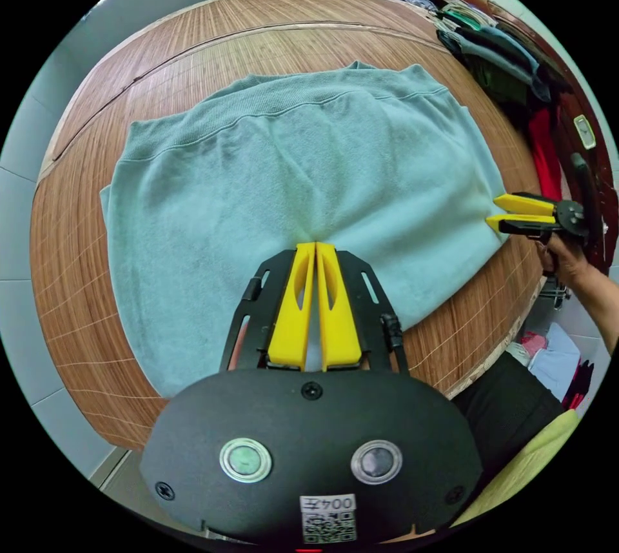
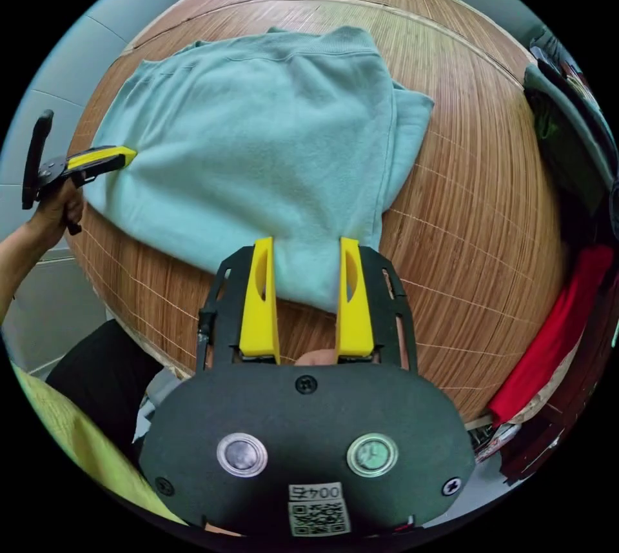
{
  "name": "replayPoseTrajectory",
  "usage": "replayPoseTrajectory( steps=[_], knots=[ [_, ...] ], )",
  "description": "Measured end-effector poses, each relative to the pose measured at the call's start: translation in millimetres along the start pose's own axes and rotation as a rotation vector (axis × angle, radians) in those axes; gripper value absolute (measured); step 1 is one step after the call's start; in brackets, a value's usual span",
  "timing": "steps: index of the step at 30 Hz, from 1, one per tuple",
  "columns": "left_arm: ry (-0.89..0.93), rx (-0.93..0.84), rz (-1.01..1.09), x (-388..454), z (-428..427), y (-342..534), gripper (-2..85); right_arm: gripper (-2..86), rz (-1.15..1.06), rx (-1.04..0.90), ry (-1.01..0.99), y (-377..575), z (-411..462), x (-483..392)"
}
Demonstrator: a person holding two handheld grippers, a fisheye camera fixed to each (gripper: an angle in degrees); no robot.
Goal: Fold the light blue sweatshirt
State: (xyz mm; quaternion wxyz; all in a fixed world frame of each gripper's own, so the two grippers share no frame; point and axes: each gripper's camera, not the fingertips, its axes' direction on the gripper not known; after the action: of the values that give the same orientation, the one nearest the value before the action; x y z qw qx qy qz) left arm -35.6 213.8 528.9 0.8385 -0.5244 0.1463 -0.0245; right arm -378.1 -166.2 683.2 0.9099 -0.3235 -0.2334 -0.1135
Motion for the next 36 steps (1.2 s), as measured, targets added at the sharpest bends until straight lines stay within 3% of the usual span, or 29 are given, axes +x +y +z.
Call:
replayPoseTrajectory(
  steps=[6,11,16,25,29,32,36],
  knots=[
    [0.215,-0.053,-0.077,-31.8,-0.9,-5.5,3.4,13.5,0.16,0.077,-0.263,46.2,-28.8,65.6],
    [0.148,0.07,0.064,-2.5,-28.7,4.4,7.7,13.5,0.355,0.191,-0.579,85.9,-22.5,161.8],
    [0.134,0.094,0.243,73.0,-28.2,11.6,9.4,14.0,0.368,0.135,-0.74,59.7,17.4,202.8],
    [0.077,0.065,0.576,220.0,13.5,-1.9,15.9,6.8,0.3,0.011,-0.686,30.0,60.1,223.5],
    [-0.03,-0.006,0.66,265.3,43.3,-11.7,17.0,5.1,0.322,0.003,-0.765,34.8,54.4,240.5],
    [-0.17,-0.02,0.659,283.8,57.2,-12.7,15.6,4.9,0.315,-0.014,-0.801,33.8,44.9,245.2],
    [-0.195,0.002,0.583,280.0,53.3,-12.3,8.4,5.5,0.25,-0.037,-0.77,27.9,35.2,247.7]
  ],
)
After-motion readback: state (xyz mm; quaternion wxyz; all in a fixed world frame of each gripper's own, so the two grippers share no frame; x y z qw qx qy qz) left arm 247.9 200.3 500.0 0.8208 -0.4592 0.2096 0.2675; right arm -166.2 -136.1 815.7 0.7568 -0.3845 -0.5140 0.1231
